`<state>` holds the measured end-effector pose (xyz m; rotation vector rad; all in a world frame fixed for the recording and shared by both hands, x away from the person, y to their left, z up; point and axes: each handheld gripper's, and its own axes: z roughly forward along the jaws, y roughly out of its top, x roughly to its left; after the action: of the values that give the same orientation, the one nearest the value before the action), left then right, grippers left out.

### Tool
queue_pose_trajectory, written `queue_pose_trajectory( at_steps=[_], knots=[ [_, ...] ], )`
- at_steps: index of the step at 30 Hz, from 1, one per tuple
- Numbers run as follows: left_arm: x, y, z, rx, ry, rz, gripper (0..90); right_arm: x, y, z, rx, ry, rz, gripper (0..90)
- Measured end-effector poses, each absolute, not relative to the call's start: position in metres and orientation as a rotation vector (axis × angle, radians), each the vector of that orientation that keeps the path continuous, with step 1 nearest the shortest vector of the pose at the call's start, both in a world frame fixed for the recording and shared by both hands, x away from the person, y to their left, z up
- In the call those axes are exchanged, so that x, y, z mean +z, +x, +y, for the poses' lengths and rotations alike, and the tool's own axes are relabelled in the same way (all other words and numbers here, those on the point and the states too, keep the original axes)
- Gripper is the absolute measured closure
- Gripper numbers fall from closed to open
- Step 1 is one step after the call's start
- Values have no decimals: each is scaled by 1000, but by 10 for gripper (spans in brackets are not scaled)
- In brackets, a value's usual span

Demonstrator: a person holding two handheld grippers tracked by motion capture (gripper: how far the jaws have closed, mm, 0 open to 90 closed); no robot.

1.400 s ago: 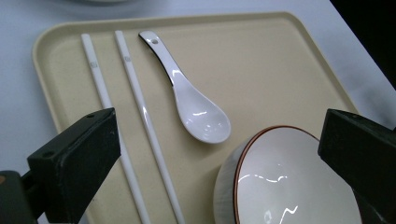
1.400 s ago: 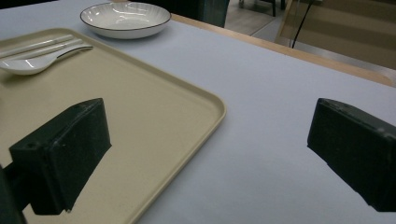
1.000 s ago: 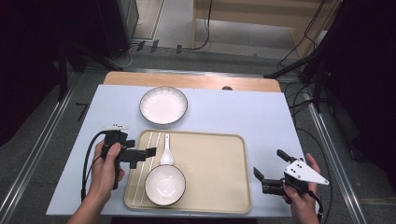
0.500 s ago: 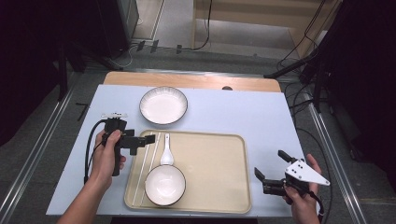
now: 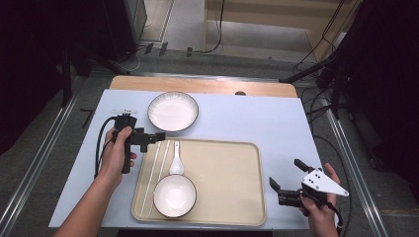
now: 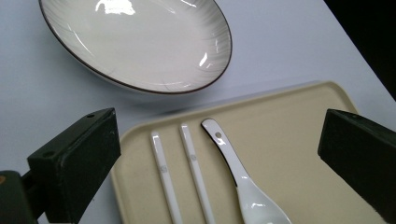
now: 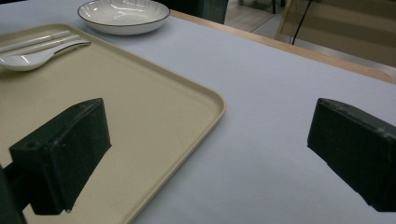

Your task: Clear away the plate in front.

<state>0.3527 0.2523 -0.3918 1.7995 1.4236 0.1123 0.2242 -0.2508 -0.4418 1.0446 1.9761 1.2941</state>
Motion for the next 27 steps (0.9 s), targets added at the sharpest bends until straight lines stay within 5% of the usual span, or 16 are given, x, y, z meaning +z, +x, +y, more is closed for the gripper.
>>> queue_pose_trajectory(
  at_steps=[27],
  knots=[
    [-412,398,270,143,1772,1543,64,-443,225,-250,1288,1039,1982,0]
  ],
)
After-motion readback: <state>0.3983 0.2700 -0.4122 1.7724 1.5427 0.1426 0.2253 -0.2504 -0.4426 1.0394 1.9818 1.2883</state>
